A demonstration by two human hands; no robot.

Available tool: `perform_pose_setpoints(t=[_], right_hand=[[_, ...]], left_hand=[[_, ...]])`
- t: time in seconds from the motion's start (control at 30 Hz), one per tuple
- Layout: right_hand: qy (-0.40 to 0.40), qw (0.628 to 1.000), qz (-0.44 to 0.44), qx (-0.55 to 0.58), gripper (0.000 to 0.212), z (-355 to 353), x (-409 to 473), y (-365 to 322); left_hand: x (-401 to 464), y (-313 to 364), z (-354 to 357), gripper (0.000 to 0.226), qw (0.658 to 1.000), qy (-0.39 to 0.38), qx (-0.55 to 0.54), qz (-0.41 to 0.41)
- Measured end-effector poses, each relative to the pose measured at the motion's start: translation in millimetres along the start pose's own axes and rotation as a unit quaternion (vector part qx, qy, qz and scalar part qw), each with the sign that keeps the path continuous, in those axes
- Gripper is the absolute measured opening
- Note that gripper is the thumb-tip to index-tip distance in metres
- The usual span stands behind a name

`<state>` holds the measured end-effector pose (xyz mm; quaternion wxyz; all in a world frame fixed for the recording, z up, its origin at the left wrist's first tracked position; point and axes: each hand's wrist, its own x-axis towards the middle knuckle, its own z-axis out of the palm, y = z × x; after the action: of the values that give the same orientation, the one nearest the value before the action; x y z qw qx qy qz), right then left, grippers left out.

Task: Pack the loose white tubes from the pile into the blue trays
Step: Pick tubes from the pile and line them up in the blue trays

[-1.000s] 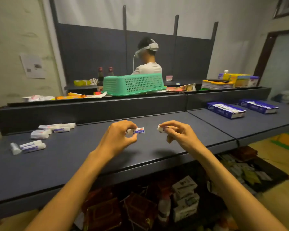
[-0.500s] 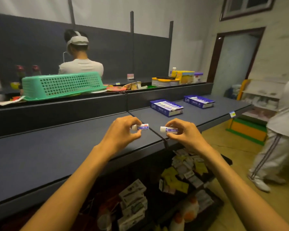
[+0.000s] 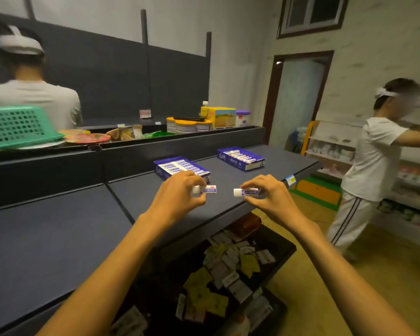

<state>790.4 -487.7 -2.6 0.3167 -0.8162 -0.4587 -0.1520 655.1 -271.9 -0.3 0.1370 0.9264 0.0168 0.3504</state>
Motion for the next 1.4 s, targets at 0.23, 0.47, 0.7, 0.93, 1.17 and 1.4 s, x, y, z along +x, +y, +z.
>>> perform_pose_setpoints(t=[0.23,0.47,0.7,0.93,1.17,1.4], right_hand=[[0.001,1.0,0.025,-0.014,0.029,-15.4,46.8,81.0],[0.002,1.0,0.028,-0.006,0.029,-26.0,96.0,170.0],[-0.017,0.999,-0.028,0.029,0.029,-31.0,154.2,265.8],[-0.062,0.99,-0.102,0.069,0.028,-20.6,216.3,331.6],[-0.095,0.977,-0.142,0.125,0.025,18.9,278.2,349.6],[-0.132,0.966,-0.163,0.149,0.027,60.5,334.4,348.0]], left_hand=[[80.1,4.7,60.0,0.02,1.0,0.001,0.0,-0.002],[150.5,12.9,117.0,0.019,1.0,-0.006,0.02,-0.016],[208.6,19.3,179.9,0.025,0.995,-0.013,0.056,-0.076],[247.8,21.9,216.1,0.027,0.982,-0.002,0.101,-0.162],[271.8,0.1,228.9,0.025,0.968,-0.007,0.133,-0.214],[295.9,-36.7,239.8,0.024,0.959,-0.012,0.154,-0.238]])
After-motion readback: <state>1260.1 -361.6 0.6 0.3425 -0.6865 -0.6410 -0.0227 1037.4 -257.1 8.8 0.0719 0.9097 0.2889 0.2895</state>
